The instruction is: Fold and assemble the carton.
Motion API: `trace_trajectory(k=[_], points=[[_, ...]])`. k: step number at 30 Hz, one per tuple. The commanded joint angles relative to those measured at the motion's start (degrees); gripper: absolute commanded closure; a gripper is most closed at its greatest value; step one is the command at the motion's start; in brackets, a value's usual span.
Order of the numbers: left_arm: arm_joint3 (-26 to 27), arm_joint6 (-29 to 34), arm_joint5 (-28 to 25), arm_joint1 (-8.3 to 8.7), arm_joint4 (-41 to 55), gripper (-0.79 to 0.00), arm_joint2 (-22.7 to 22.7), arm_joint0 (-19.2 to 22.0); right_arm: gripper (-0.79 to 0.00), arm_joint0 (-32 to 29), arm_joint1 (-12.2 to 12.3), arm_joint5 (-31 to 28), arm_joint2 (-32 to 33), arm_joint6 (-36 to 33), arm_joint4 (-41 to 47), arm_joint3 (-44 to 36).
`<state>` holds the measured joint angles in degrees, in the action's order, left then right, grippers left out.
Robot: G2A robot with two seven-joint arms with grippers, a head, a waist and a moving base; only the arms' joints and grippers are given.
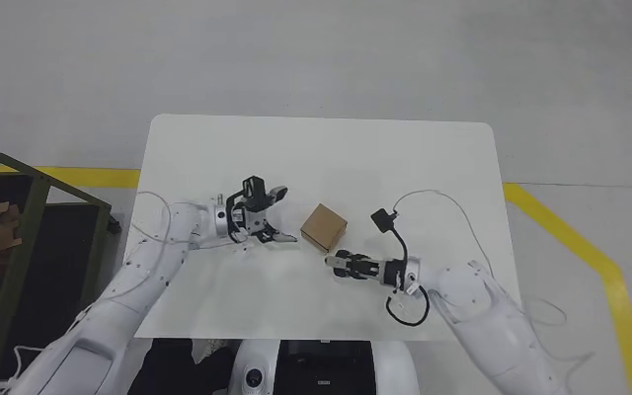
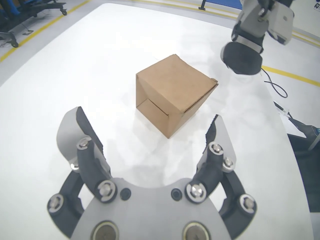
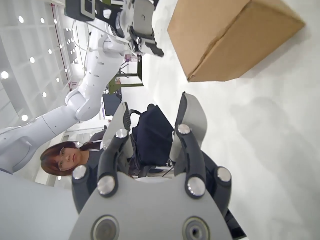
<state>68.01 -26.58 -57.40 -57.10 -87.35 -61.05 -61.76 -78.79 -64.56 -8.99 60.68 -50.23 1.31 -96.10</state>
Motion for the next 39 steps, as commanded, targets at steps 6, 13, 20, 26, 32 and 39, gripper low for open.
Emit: trace_trajectory(k=[6, 13, 20, 26, 32, 39], points=[[4.7, -1.7, 1.2, 2.14, 1.2, -0.785, -7.2, -5.0, -0.785, 2.9, -1.1, 2.0, -5.6, 1.2, -2.2, 1.4], [6.1, -2.0, 5.0, 3.35, 5.5, -0.785, -14.0, -8.5, -0.785, 6.1, -2.2, 2.3, -8.8, 2.7, -1.5, 4.1], [6.2, 0.4, 6.9, 4.17, 11.4, -0.785, -20.1, -10.6, -0.785, 6.7, -2.5, 1.0, -10.0, 2.9, -1.0, 3.9], [6.1, 1.2, 7.4, 4.25, 12.5, -0.785, -20.9, -10.7, -0.785, 7.2, -2.9, -0.6, -11.4, 4.0, -0.6, 4.3], [6.1, 1.2, 7.4, 4.25, 12.5, -0.785, -20.9, -10.7, -0.785, 7.9, -3.1, -0.6, -10.7, 5.4, 0.2, 5.3], [6.1, 1.2, 7.4, 4.25, 12.5, -0.785, -20.9, -10.7, -0.785, 7.0, -2.5, 0.2, -7.6, 6.7, 0.8, 5.3]])
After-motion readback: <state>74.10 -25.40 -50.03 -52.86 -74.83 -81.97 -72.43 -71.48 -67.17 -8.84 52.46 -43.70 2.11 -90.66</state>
